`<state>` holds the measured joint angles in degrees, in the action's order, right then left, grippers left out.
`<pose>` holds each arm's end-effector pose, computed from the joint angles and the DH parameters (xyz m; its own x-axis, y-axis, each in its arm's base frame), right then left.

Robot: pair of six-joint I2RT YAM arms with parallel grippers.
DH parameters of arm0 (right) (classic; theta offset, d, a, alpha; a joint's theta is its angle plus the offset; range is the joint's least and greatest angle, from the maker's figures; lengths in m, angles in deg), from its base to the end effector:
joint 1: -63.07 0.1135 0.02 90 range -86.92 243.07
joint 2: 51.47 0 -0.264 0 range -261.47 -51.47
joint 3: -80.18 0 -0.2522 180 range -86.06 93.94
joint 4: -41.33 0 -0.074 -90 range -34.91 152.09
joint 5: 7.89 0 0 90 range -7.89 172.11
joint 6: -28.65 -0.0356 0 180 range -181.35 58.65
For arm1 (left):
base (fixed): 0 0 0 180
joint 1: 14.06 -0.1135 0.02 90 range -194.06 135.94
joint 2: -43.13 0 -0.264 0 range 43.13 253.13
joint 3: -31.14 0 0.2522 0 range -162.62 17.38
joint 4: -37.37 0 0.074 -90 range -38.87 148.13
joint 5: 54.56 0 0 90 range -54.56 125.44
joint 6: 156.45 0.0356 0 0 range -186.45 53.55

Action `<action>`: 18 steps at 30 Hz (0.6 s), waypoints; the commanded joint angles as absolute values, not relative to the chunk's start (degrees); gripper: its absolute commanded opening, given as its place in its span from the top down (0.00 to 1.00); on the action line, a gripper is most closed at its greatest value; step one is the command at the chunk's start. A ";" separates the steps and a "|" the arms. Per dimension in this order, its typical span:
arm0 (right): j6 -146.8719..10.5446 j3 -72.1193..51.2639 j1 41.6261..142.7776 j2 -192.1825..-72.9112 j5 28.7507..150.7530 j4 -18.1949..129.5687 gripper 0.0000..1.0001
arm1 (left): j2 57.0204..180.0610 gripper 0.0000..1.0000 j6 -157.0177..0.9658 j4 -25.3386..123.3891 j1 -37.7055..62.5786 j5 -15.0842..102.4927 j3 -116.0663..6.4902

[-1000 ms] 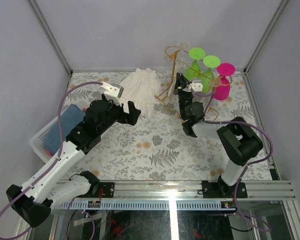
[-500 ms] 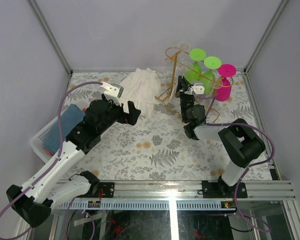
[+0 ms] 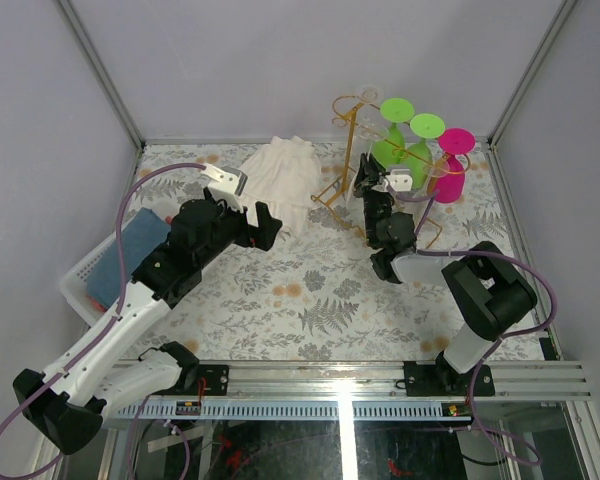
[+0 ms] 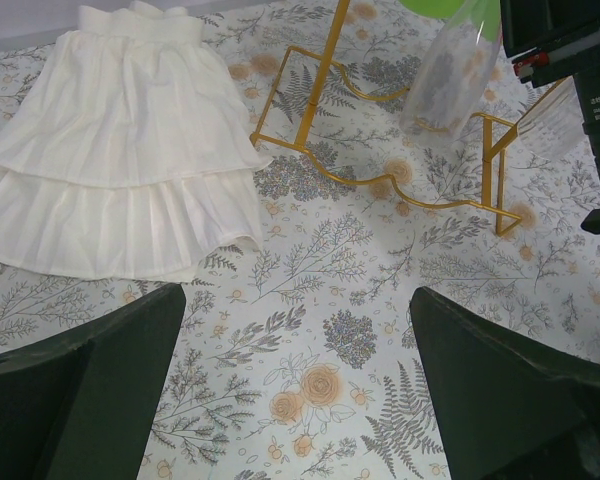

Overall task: Place the wine glass upside down on the wine glass rack
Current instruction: Turn the wine glass upside down at the wine rack.

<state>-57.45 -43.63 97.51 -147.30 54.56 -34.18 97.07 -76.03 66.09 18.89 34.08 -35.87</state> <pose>0.2786 0.1711 0.2771 0.4952 0.2665 -0.8269 -0.1590 0.9635 0.2153 0.1815 -0.1167 0.3544 -0.3105 0.0030 -0.9506 0.4796 0.8639 -0.1539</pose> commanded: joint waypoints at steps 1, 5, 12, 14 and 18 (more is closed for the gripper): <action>-57.12 -43.72 97.20 -146.28 51.99 -42.29 0.74 | 97.14 0.05 -76.46 62.73 18.54 34.63 -35.93; -57.11 -43.85 97.24 -146.49 50.95 -42.31 0.70 | 97.08 0.05 -76.46 62.73 18.54 34.56 -35.80; -57.33 -44.90 97.23 -146.46 51.24 -42.36 0.66 | 96.81 0.05 -76.44 62.81 18.55 34.45 -35.79; -57.21 -45.49 97.29 -146.04 52.43 -42.36 0.63 | 96.81 0.05 -76.47 62.82 18.53 34.39 -35.79; -57.58 -47.19 97.32 -144.76 54.59 -42.50 0.56 | 96.56 0.05 -76.60 62.73 18.55 34.13 -35.72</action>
<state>-57.51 -45.90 97.51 -147.30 52.94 -34.80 97.15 -76.05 66.09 18.89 34.10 -35.87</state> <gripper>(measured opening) 0.407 0.949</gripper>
